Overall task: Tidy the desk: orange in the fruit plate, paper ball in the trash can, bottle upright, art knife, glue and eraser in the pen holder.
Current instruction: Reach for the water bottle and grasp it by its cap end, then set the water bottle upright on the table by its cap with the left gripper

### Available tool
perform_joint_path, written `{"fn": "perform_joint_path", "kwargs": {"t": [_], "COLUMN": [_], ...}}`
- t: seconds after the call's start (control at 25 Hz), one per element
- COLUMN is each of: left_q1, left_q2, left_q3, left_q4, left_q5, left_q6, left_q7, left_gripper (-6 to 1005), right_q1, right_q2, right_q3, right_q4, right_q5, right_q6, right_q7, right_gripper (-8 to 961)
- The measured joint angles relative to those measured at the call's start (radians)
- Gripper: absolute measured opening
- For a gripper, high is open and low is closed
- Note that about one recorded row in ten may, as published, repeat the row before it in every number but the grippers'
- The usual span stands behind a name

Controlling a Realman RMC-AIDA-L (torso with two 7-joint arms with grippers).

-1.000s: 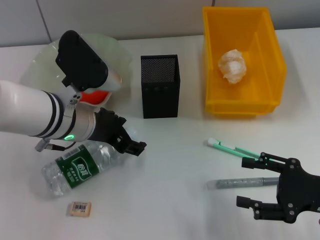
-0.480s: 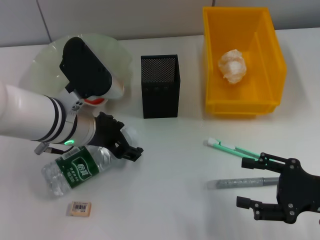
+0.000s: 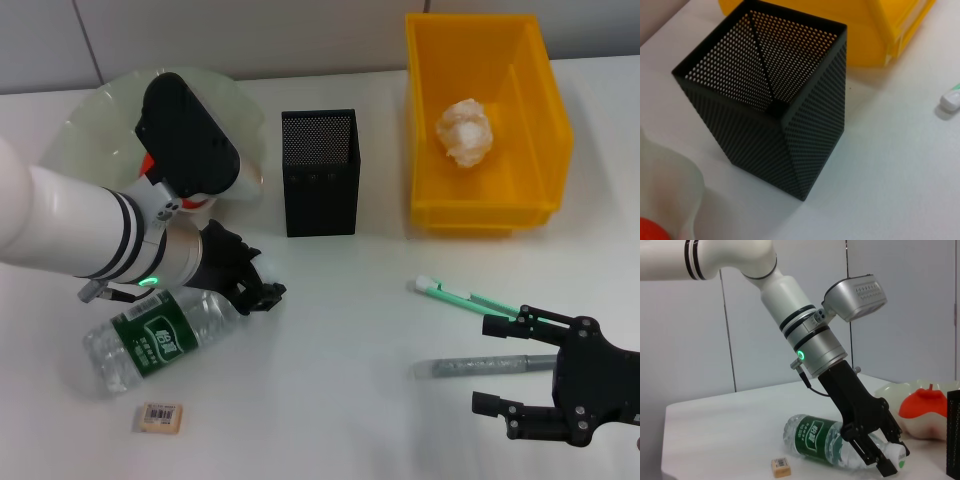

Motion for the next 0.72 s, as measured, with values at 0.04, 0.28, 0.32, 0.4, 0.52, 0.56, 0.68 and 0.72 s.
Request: {"fn": "perform_joint_path", "kwargs": {"t": [0.04, 0.28, 0.32, 0.4, 0.52, 0.56, 0.68, 0.72], "left_q1": [-0.002, -0.011, -0.011, -0.010, -0.004, 0.011, 0.017, 0.033], "left_q2": [0.000, 0.000, 0.000, 0.000, 0.000, 0.001, 0.002, 0.004], "left_q3": [0.002, 0.004, 0.002, 0.001, 0.003, 0.004, 0.002, -0.005], "left_q4": [-0.003, -0.004, 0.001, 0.017, 0.045, 0.104, 0.129, 0.172], "left_q5": [0.001, 0.001, 0.001, -0.001, -0.003, -0.005, -0.005, -0.006], "left_q6": [-0.002, -0.004, -0.002, 0.002, 0.011, 0.043, 0.054, 0.071], "left_q7": [0.003, 0.010, 0.010, 0.008, 0.006, 0.002, 0.000, 0.000], "left_gripper": [683, 555, 500, 445, 445, 445, 445, 445], "right_q1": [0.000, 0.000, 0.000, 0.000, 0.000, 0.000, 0.000, 0.000], "right_q2": [0.000, 0.000, 0.000, 0.000, 0.000, -0.001, -0.001, -0.001], "right_q3": [0.000, 0.000, 0.000, 0.000, 0.000, 0.000, 0.001, 0.001], "right_q4": [0.000, 0.000, 0.000, 0.000, 0.000, 0.000, 0.000, 0.000], "right_q5": [0.000, 0.000, 0.001, 0.002, 0.003, 0.003, 0.005, 0.005], "right_q6": [0.000, 0.003, 0.003, 0.004, 0.004, 0.004, 0.003, 0.003], "right_q7": [0.000, 0.007, 0.007, 0.007, 0.007, 0.008, 0.010, 0.012], "right_gripper": [802, 802, 802, 802, 802, 802, 802, 802]}}
